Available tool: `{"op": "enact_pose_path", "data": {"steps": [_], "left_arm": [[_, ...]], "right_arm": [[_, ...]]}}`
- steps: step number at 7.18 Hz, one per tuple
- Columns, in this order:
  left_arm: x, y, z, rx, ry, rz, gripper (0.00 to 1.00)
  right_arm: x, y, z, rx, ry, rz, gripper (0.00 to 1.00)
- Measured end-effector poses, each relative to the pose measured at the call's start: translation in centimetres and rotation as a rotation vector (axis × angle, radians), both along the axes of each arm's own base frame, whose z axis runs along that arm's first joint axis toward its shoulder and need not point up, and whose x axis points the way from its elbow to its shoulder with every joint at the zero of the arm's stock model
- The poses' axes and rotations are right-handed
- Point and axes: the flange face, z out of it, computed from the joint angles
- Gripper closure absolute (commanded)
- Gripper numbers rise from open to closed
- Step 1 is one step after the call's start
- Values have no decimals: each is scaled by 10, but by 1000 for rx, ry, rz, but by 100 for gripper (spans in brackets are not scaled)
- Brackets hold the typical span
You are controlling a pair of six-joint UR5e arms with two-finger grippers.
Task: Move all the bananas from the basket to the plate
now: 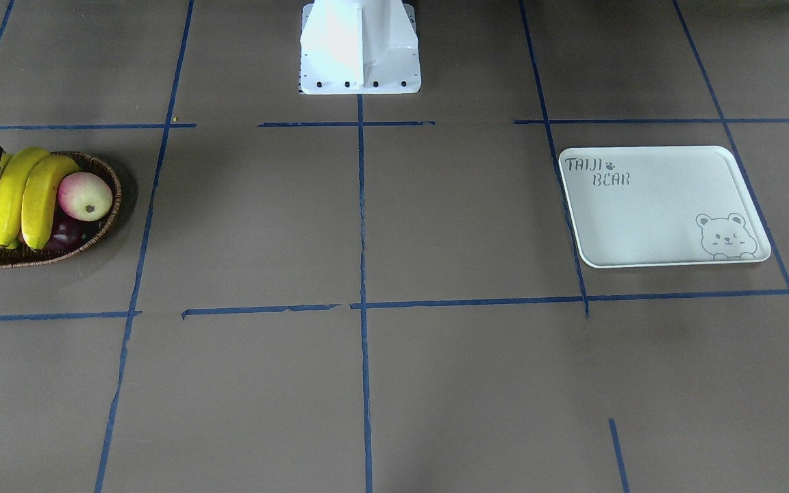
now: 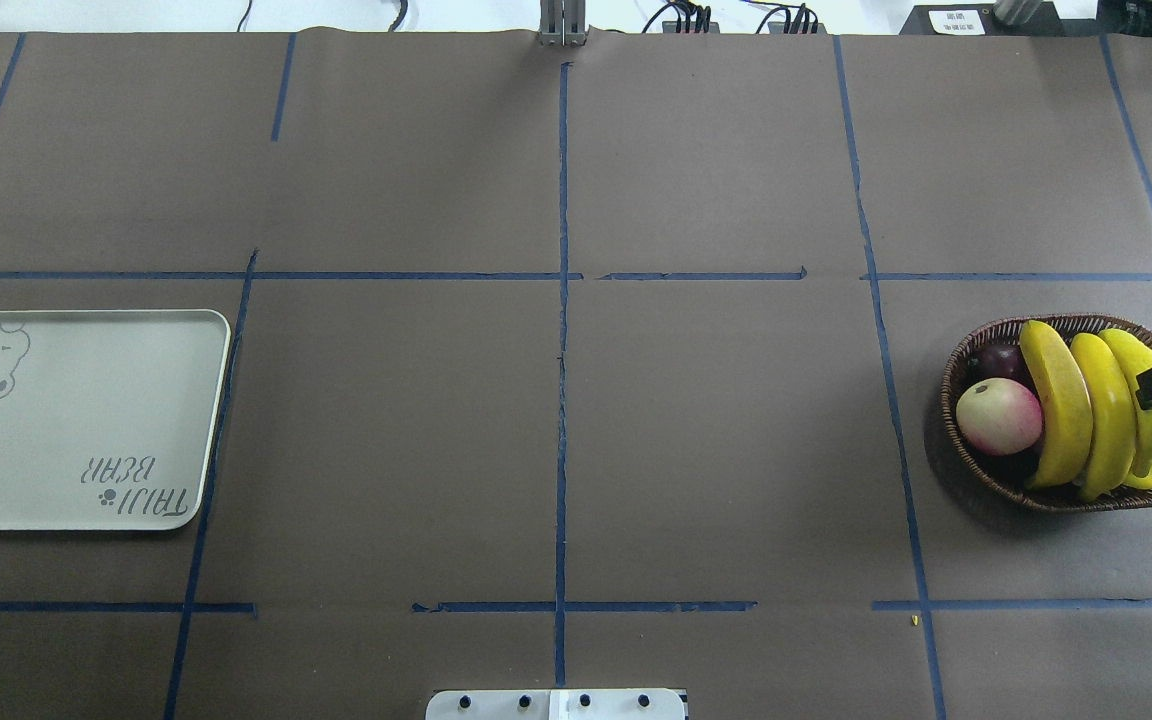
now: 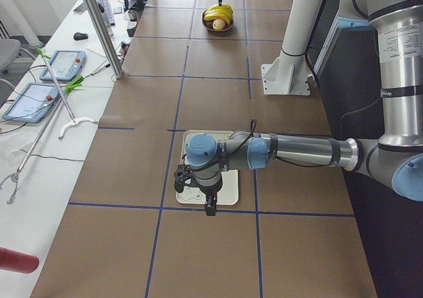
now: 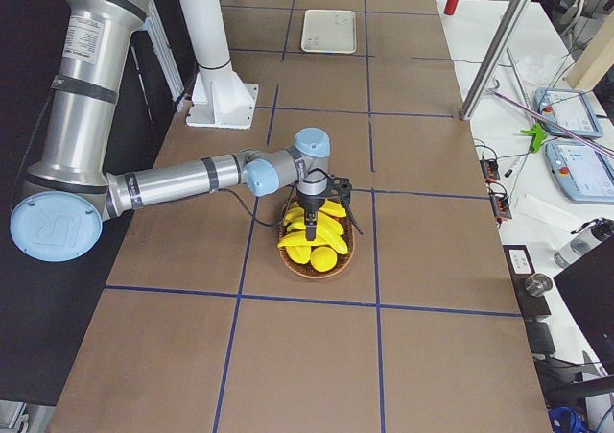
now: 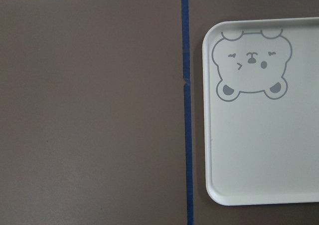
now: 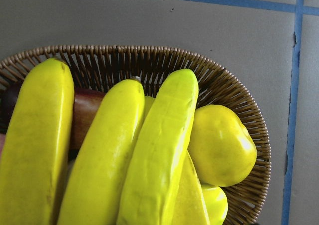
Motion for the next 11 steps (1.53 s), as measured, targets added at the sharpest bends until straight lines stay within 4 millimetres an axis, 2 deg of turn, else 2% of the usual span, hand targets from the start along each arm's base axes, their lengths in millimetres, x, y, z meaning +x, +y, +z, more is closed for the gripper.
{"op": "enact_pose_path", "data": {"steps": [2,5,11], "left_arm": [[0,0,0,-1,0,0,0],[0,0,0,-1,-1,0,0],[0,0,0,-1,0,0,0]], "right_arm": [[-2,-1,2,6,10,-5,17],[-7,-9,-6,20,1,-5,22],[-12,-7,13,18,26,-52,30]]}}
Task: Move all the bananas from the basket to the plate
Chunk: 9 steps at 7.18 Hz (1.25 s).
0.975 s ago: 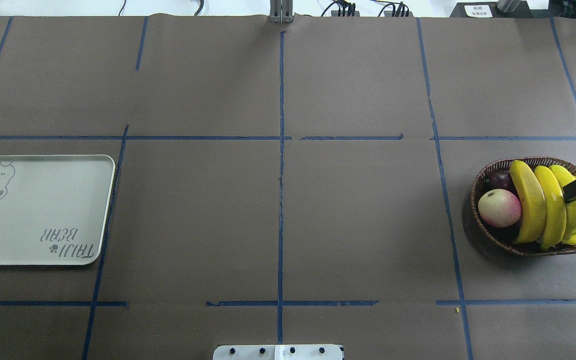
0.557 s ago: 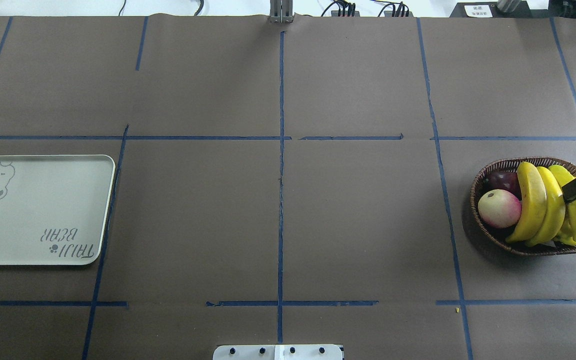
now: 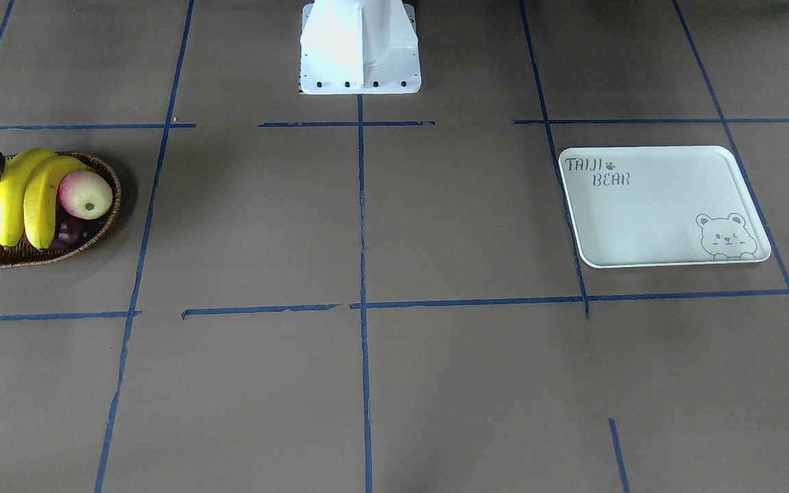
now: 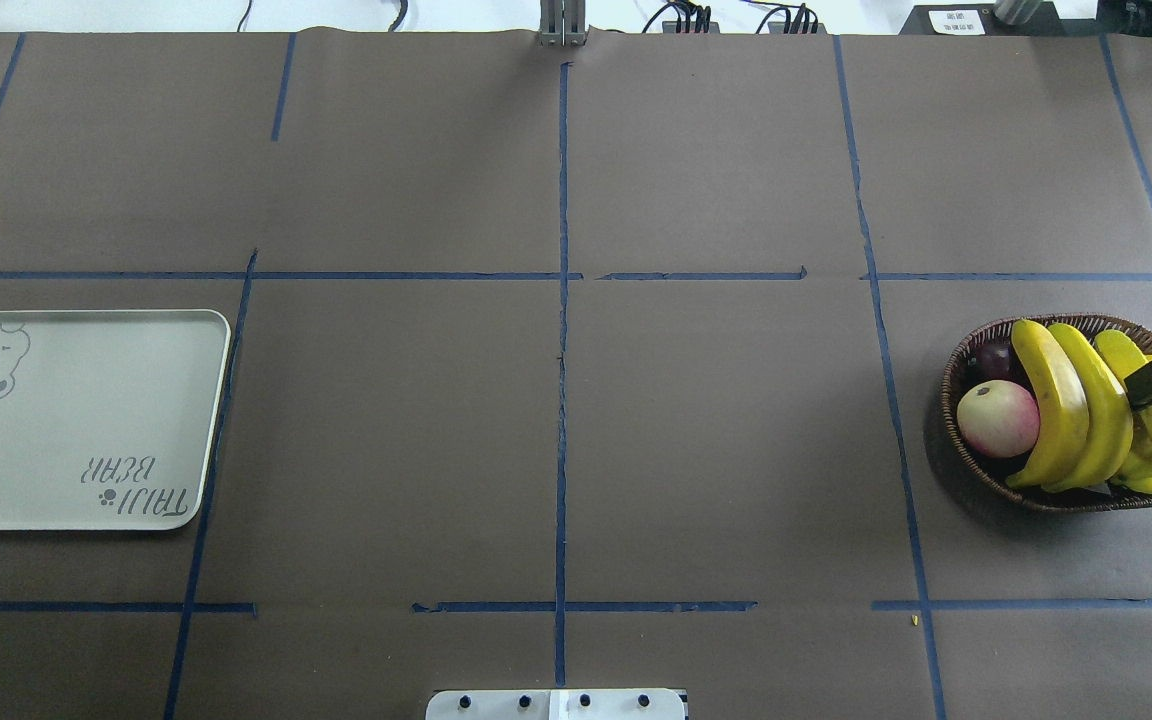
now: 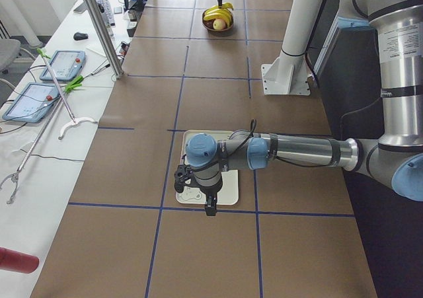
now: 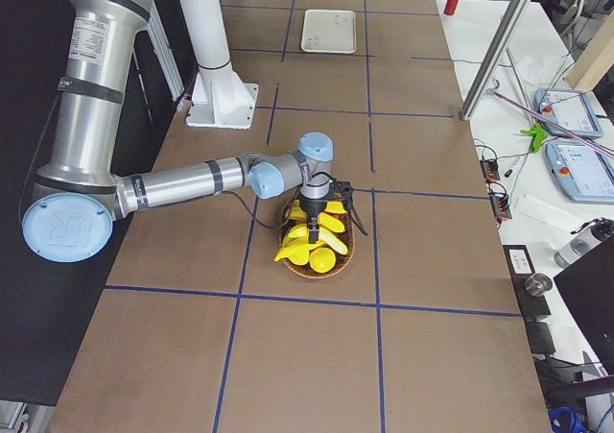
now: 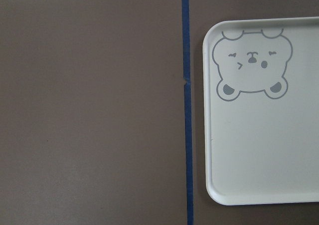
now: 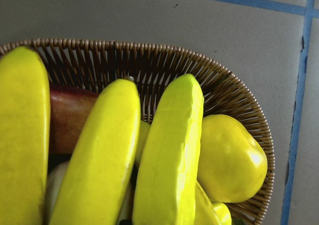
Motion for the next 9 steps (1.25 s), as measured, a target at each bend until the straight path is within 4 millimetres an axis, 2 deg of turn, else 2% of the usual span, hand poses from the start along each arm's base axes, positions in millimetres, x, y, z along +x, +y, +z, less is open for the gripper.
{"op": "enact_pose_path", "data": {"steps": [2,3,5,6,8,9], "left_arm": [[0,0,0,-1,0,0,0],[0,0,0,0,0,0,0],[0,0,0,0,0,0,0],[0,0,0,0,0,0,0],[0,0,0,0,0,0,0],[0,0,0,0,0,0,0]], "right_arm": [[0,0,9,11,8,-37,31],[0,0,14,14,13,-54,37],[-1,-1,18,16,16,-67,86],[-1,-1,17,19,14,-68,86],[3,-3,12,30,5,-66,94],[14,-7,7,39,-3,-48,96]]}}
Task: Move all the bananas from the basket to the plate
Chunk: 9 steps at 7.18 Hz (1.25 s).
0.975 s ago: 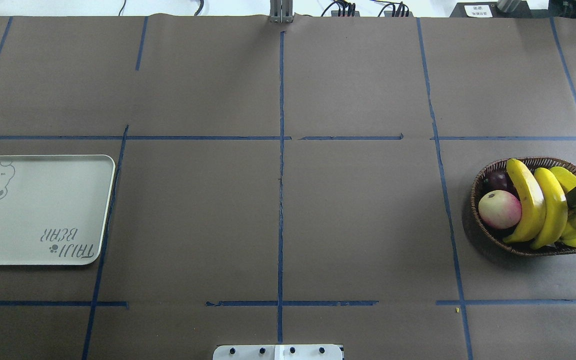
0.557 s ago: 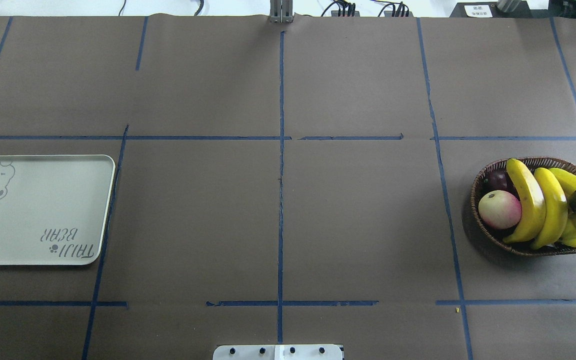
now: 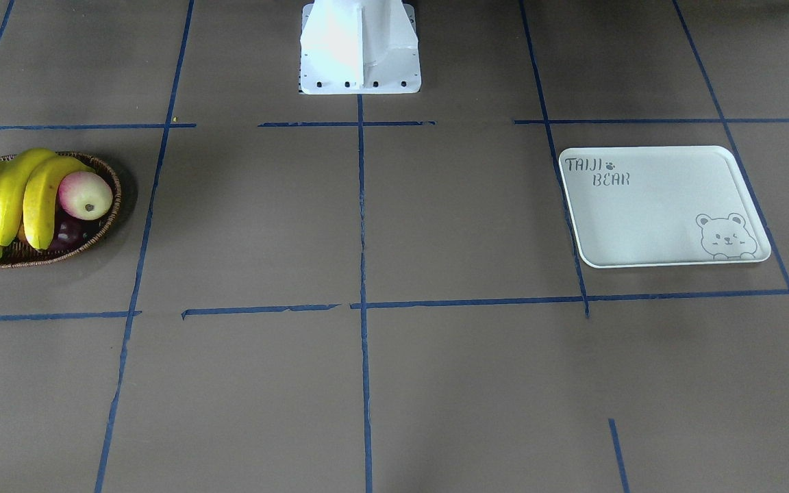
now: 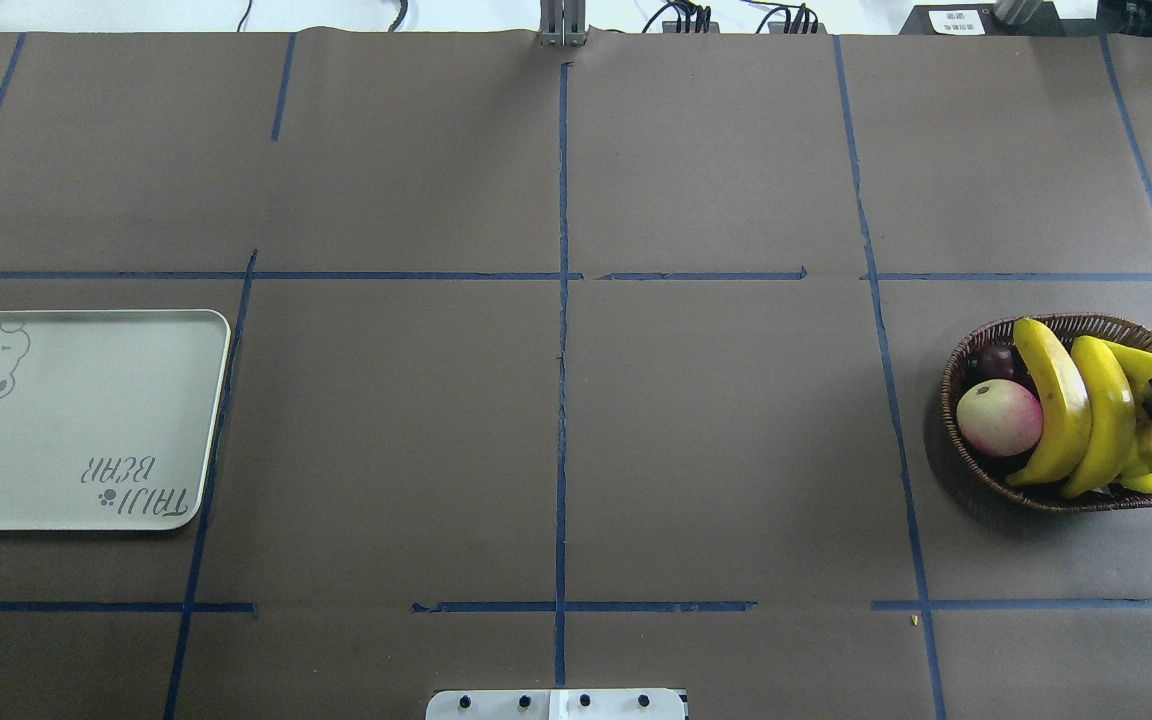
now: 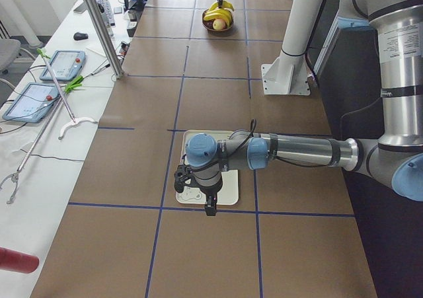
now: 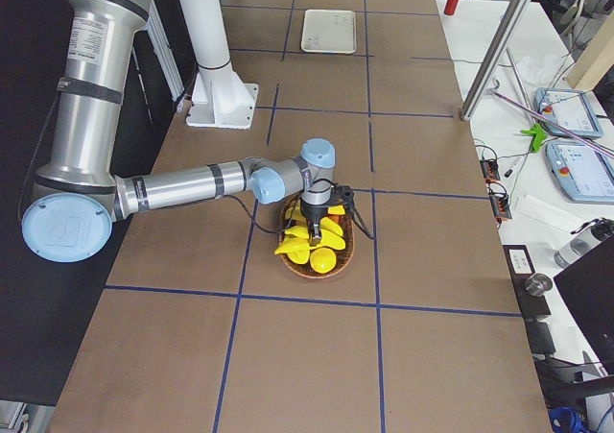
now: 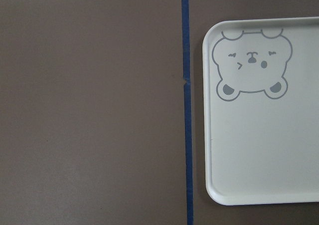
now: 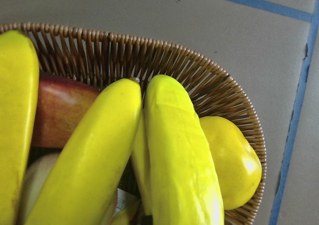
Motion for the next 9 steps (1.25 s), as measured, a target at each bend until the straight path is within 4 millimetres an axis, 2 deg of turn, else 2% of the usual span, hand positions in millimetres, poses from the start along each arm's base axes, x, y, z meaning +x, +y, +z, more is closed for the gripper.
{"op": "enact_pose_path", "data": {"steps": [3,4,7,9], "left_arm": [[0,-1,-3,11,0,2,0],[1,-2,-7,22,1,5,0],[7,-12,-20,47,2,15,0],[10,-48,-55,130,4,18,0]], "right_arm": [[45,-6,-39,55,-43,86,96],[54,-7,-55,67,-66,103,97],[47,-18,-99,115,-161,79,98],[25,-28,-133,139,-264,20,99]]}}
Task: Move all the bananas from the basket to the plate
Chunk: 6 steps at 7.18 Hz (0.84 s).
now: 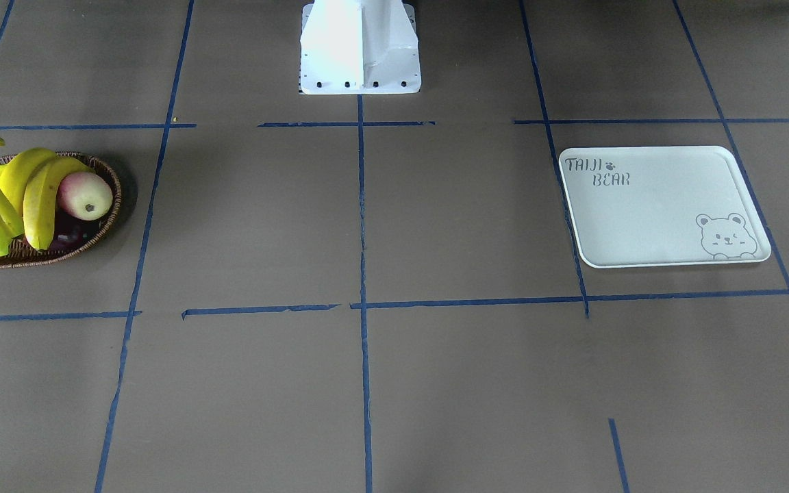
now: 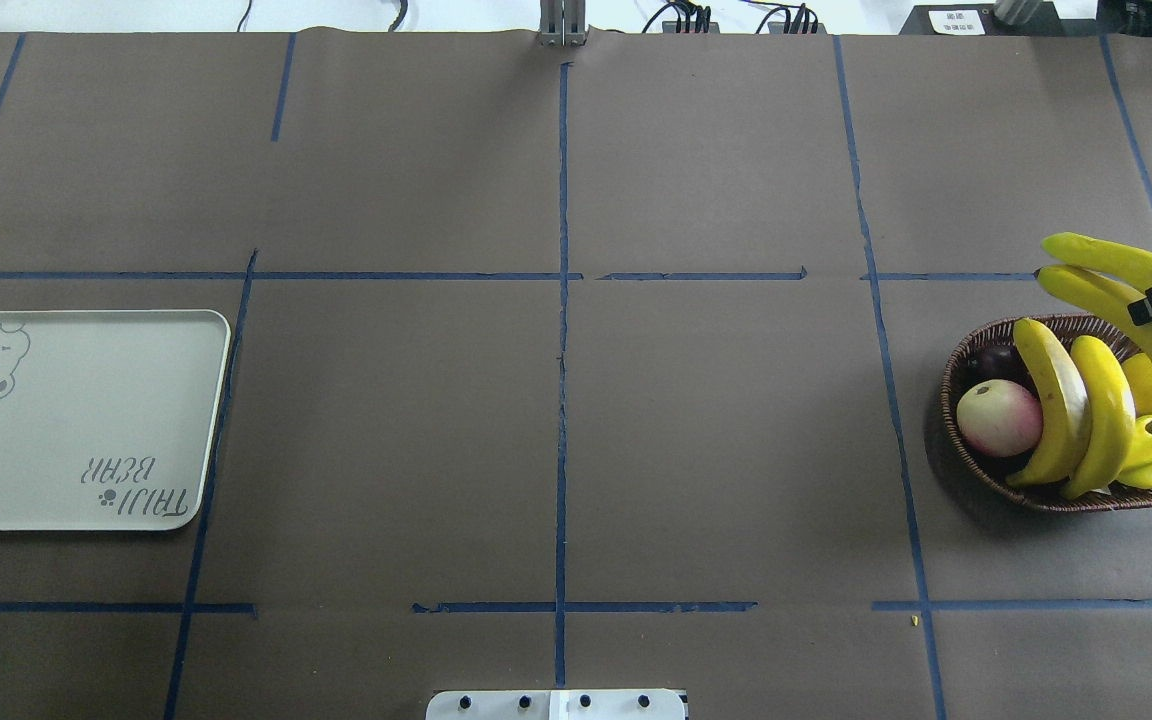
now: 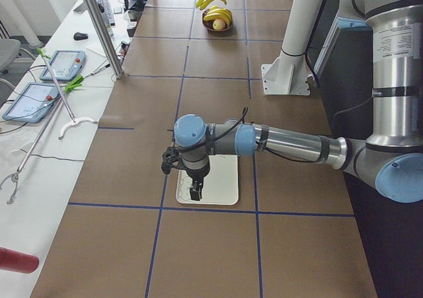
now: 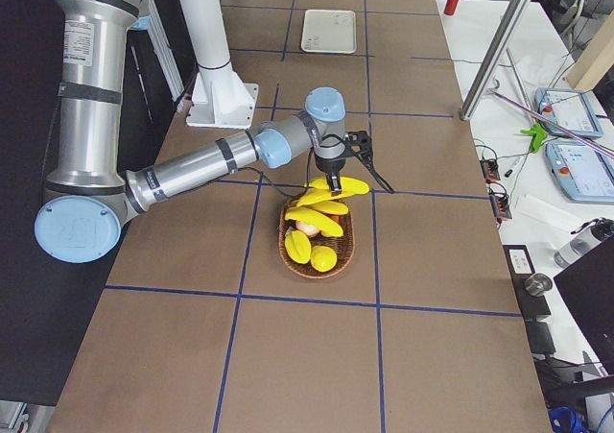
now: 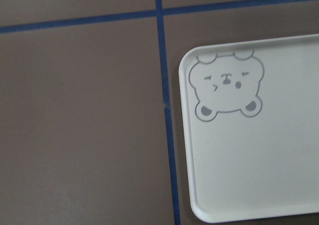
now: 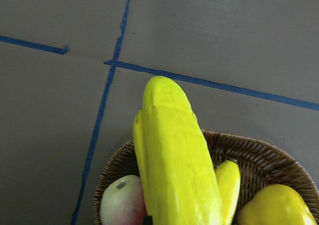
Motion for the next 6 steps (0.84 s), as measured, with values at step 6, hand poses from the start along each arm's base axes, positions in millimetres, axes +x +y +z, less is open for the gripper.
{"op": "enact_pose_path", "data": {"steps": [6], "left_arm": [[21,-27,-20,114,8,42,0]], "right_arm": [[13,27,70,-31,196,8,100]]}}
